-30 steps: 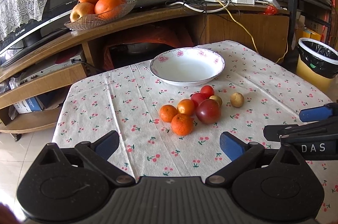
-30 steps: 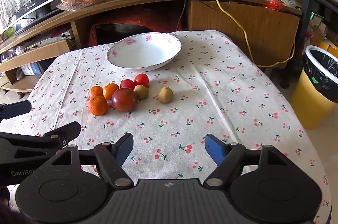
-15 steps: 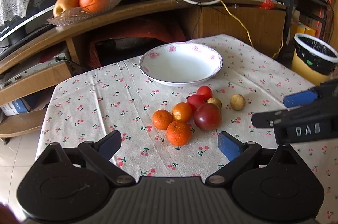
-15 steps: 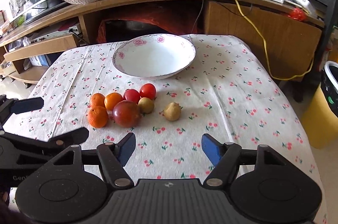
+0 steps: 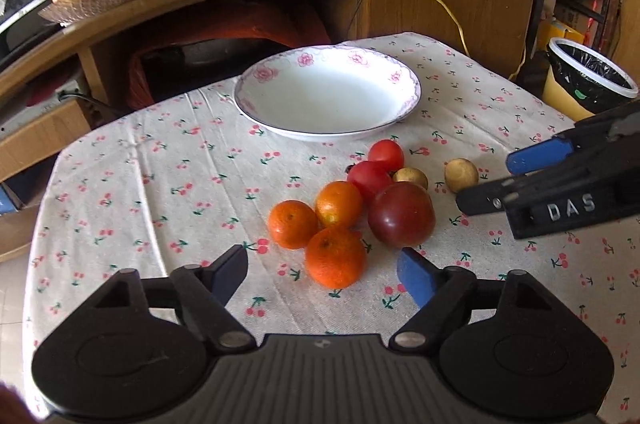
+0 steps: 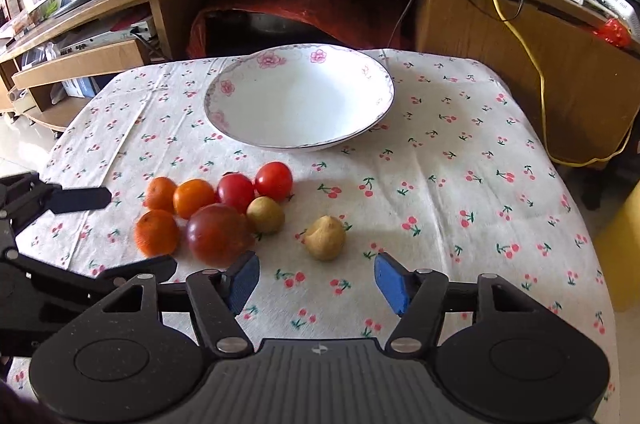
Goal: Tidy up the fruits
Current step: 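Grasp a tangerine with the left tool while the right tool grasps the small brown potato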
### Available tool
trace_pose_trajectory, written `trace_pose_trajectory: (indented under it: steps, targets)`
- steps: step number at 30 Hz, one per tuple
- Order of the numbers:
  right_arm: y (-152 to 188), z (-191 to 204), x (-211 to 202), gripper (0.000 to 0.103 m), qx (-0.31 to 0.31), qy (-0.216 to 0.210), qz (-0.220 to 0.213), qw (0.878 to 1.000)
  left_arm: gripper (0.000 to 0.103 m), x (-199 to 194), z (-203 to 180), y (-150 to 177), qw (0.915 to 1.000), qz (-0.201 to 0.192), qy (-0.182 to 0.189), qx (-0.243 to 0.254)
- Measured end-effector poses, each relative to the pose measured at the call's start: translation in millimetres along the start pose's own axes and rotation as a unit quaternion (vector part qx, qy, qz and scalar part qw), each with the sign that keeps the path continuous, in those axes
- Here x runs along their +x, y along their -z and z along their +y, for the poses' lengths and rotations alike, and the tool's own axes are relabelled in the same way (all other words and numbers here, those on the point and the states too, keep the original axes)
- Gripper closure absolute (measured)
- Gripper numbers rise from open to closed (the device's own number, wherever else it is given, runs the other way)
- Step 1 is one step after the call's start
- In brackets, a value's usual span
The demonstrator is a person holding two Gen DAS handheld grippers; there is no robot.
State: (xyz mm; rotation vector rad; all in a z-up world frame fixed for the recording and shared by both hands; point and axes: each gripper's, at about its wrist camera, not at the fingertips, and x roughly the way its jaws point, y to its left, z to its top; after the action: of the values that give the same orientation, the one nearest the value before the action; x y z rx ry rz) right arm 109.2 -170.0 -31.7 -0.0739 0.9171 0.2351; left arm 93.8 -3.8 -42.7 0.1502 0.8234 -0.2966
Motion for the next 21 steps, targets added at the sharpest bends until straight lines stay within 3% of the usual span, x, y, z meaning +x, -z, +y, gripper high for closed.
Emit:
trace_pose_trajectory:
  steps: [4, 10, 15, 21]
  targets:
    - [-2.7, -6.9, 6.1, 0.050, 0.004, -0.007, 0.006, 1.000, 0.024, 6.3, 0.6, 0.2, 0.9998, 0.009, 0.013, -0.008]
    - [-2.5, -9.6, 14.3, 0.059, -0.004, -0.021, 0.014, 1.000, 0.027, 13.7, -0.7, 0.7, 0.9999, 0.010, 0.006, 0.001]
    - [-5.0, -8.5, 20.9, 0.061, -0.012, -0.027, 0.013, 0.999, 0.028, 15.5, -5.0, -1.9, 0.9998, 0.004, 0.004, 0.018]
    - [-8.1, -4.0, 23.7, 0.078, -0.031, -0.017, 0.010, 0.999, 0.034, 13.3, -7.0, -0.6, 0.9996, 0.001, 0.005, 0.027]
